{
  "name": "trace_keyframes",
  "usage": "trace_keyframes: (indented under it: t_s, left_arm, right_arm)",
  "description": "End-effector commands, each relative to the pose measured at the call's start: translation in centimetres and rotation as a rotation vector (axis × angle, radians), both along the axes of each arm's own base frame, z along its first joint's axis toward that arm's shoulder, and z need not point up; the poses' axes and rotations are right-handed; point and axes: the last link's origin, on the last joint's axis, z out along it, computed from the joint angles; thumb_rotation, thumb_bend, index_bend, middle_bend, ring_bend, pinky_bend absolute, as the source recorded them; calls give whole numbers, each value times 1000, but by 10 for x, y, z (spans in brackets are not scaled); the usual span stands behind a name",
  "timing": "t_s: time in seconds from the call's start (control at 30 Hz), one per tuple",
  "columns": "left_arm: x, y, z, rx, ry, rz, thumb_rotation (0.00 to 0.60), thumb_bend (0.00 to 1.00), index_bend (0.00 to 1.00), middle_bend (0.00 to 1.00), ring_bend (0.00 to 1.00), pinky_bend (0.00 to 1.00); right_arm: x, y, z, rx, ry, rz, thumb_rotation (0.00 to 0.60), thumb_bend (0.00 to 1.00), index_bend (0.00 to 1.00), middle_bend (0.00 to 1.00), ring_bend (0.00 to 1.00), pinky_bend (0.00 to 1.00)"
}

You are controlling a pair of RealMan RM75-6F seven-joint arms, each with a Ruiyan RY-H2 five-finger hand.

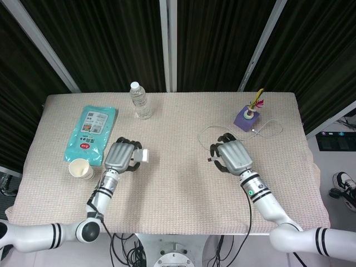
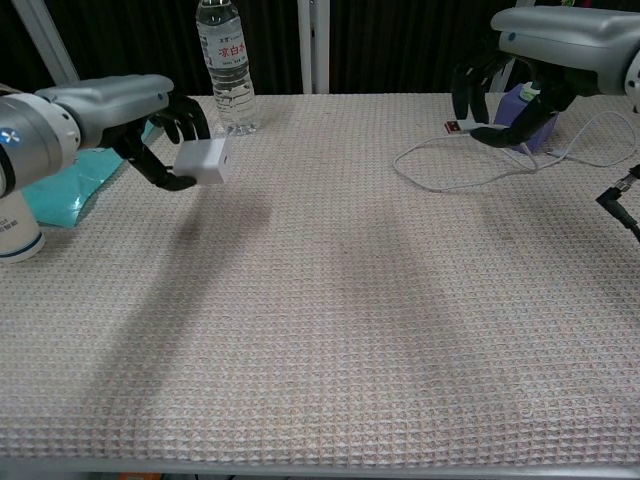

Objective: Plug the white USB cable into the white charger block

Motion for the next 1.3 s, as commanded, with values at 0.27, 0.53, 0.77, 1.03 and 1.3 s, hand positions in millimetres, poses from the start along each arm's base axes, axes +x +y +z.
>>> trace_keyframes:
  t_s: [0.27,0.53,0.77,1.03,1.3]
  left_arm:
    - [25,7,10,28,22,3,600,314,464,469,280,216]
    - [39,4,11,41,34,6,600,309,465,469,280,228]
    - [47,3,7,48,46,2,600,300,465,469,280,228]
    - [58,2,5,65,31,-7,600,294,465,469,280,228]
    - [66,2,1,82,53,-27,600,293,464,469,280,228]
  right_arm:
    - [68,-30,-54,46,-23,-30,600,327,569,526,246,188]
    - [100,-42,-77,35,-74,-94,600,327,570,529,248,188]
    - [118,-46,-88,35,-117,-135,600,327,570,531,250,188]
    - [126,-46,-97,42,-143,-173,600,327,571,533,250,188]
    - [131,-48,-99,51,-175,-197,600,327,571,533,250,187]
